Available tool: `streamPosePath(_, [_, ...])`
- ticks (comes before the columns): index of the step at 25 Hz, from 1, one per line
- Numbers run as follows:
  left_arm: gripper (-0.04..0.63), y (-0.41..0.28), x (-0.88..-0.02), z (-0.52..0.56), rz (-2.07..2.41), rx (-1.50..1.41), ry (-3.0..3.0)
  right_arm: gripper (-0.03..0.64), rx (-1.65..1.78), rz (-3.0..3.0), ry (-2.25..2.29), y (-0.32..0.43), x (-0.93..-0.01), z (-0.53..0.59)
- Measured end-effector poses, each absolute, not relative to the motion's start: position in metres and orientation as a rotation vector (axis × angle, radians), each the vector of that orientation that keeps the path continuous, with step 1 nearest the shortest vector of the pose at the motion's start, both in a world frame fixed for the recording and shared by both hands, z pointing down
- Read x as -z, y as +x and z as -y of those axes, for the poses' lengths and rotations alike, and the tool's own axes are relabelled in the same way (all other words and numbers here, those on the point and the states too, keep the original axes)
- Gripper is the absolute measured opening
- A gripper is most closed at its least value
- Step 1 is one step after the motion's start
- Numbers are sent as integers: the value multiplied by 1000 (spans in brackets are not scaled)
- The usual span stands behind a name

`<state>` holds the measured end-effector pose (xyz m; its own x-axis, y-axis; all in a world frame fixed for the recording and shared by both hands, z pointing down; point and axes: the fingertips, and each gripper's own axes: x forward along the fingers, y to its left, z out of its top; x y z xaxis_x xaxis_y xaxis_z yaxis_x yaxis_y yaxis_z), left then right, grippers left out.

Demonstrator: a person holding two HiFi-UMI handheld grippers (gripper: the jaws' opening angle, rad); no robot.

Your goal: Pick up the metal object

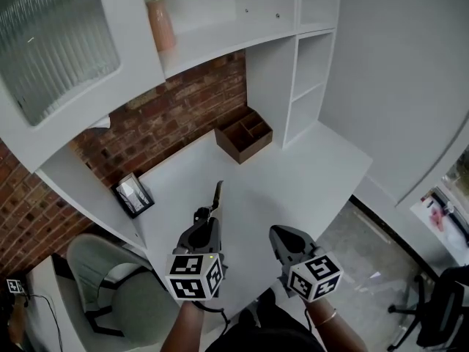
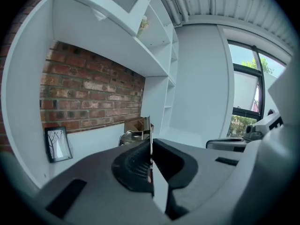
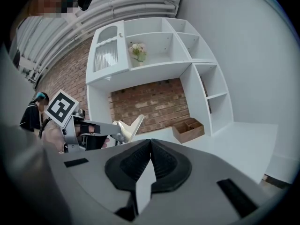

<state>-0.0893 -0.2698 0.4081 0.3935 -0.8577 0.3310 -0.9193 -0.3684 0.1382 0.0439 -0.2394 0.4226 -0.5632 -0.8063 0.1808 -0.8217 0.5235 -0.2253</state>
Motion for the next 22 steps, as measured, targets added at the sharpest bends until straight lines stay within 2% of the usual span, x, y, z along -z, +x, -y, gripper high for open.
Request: streamPosePath(22, [10,-91,-398,207,1487,-231,2512,5,-286,2640,1477,29,-410,202])
